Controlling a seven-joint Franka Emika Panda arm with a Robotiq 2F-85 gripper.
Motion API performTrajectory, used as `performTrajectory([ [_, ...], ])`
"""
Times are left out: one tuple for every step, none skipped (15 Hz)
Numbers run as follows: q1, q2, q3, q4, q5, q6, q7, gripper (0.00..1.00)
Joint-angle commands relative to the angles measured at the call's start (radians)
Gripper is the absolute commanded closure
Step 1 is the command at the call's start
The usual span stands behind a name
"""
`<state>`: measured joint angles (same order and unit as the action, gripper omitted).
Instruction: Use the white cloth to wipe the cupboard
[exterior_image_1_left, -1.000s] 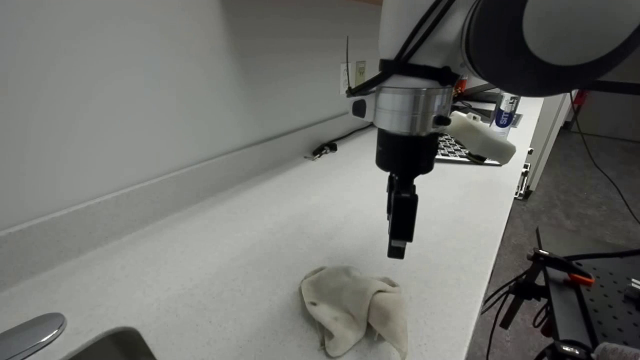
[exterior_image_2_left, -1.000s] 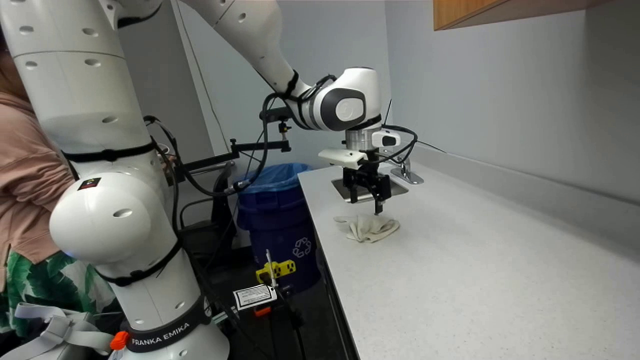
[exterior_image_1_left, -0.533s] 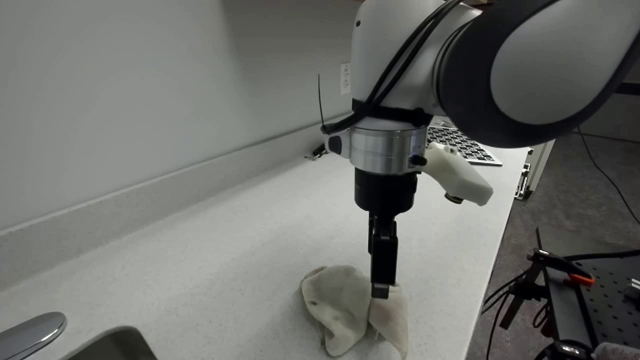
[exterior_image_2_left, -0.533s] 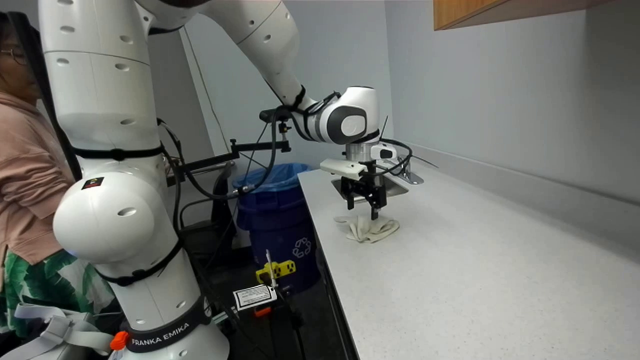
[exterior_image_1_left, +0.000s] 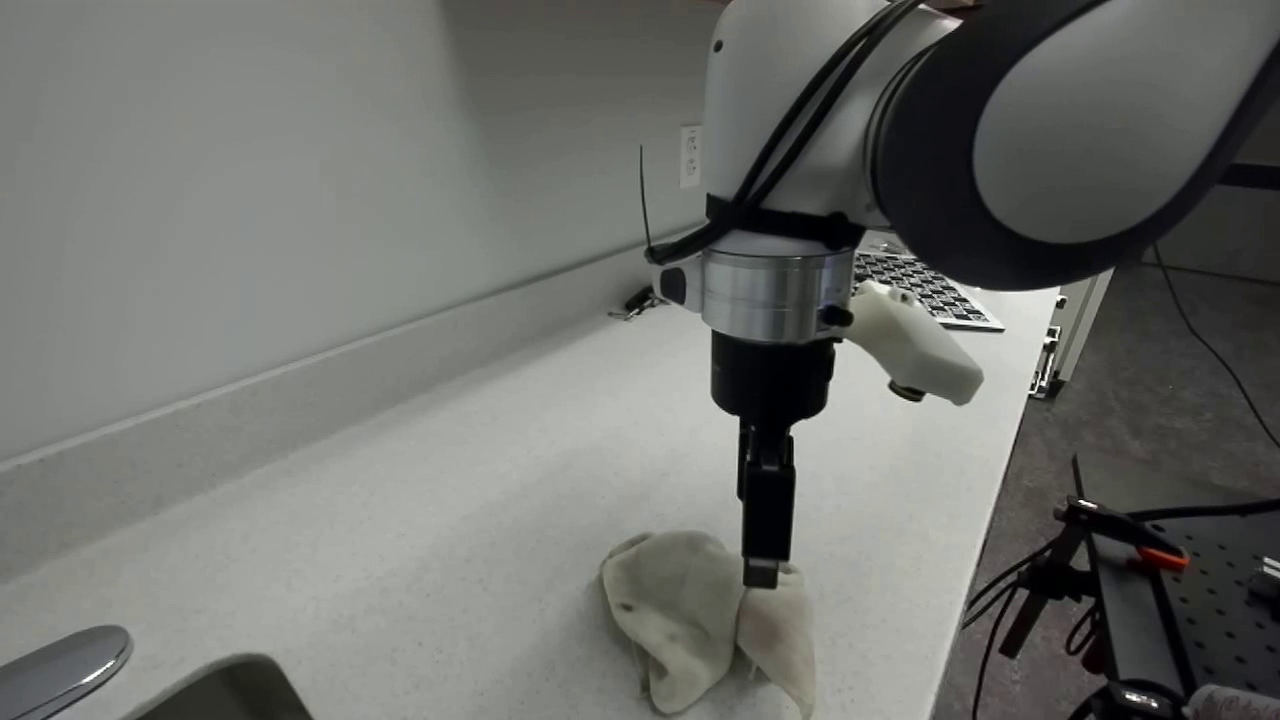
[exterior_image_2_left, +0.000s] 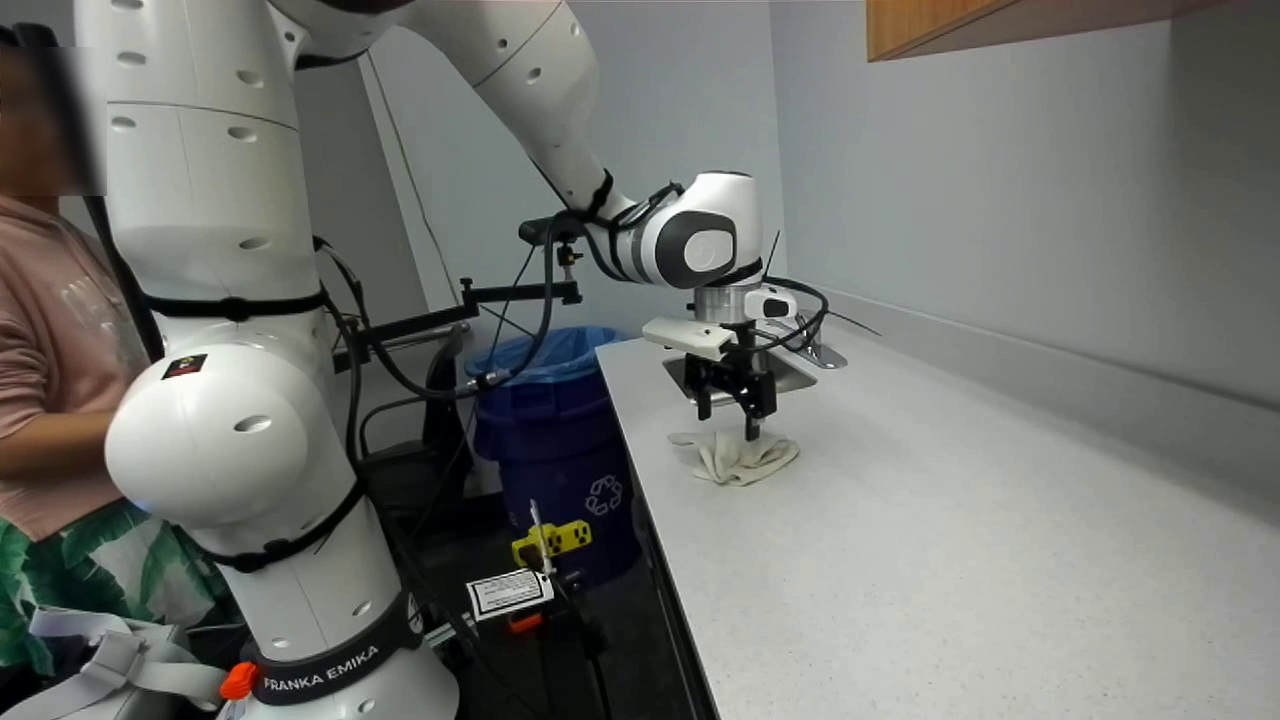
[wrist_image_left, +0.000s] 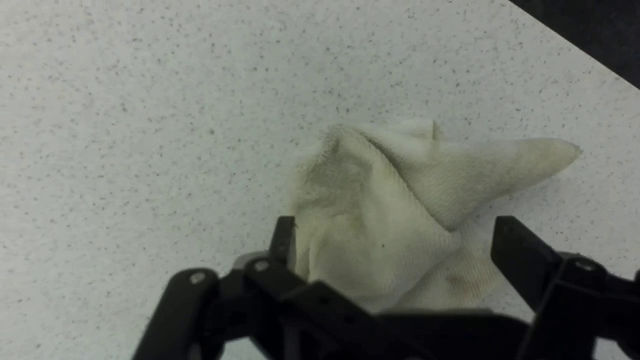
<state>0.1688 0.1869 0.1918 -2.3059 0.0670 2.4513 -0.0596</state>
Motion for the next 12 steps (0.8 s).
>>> performTrajectory([
  [-0.007, 0.013, -0.004, 0.008, 0.008, -0.019, -0.013, 0.00],
  [-0.007, 0.027, 0.000, 0.014, 0.016, -0.013, -0.018, 0.00],
  [-0.006, 0.041, 0.003, 0.020, 0.023, -0.005, -0.018, 0.00],
  [-0.004, 0.055, 0.007, 0.025, 0.028, 0.001, -0.018, 0.00],
  [-0.002, 0.068, 0.010, 0.030, 0.029, 0.006, -0.016, 0.00],
  [0.001, 0.084, 0.015, 0.040, 0.030, 0.009, -0.015, 0.00],
  [0.002, 0.097, 0.021, 0.047, 0.031, 0.008, -0.016, 0.00],
  [0.006, 0.109, 0.025, 0.057, 0.026, 0.008, -0.014, 0.00],
  [0.009, 0.122, 0.028, 0.068, 0.020, 0.011, -0.013, 0.00],
  [0.013, 0.134, 0.032, 0.082, 0.017, 0.010, -0.012, 0.00],
  [0.015, 0.147, 0.037, 0.096, 0.018, 0.011, -0.011, 0.00],
  [0.017, 0.158, 0.040, 0.110, 0.013, 0.015, -0.011, 0.00],
])
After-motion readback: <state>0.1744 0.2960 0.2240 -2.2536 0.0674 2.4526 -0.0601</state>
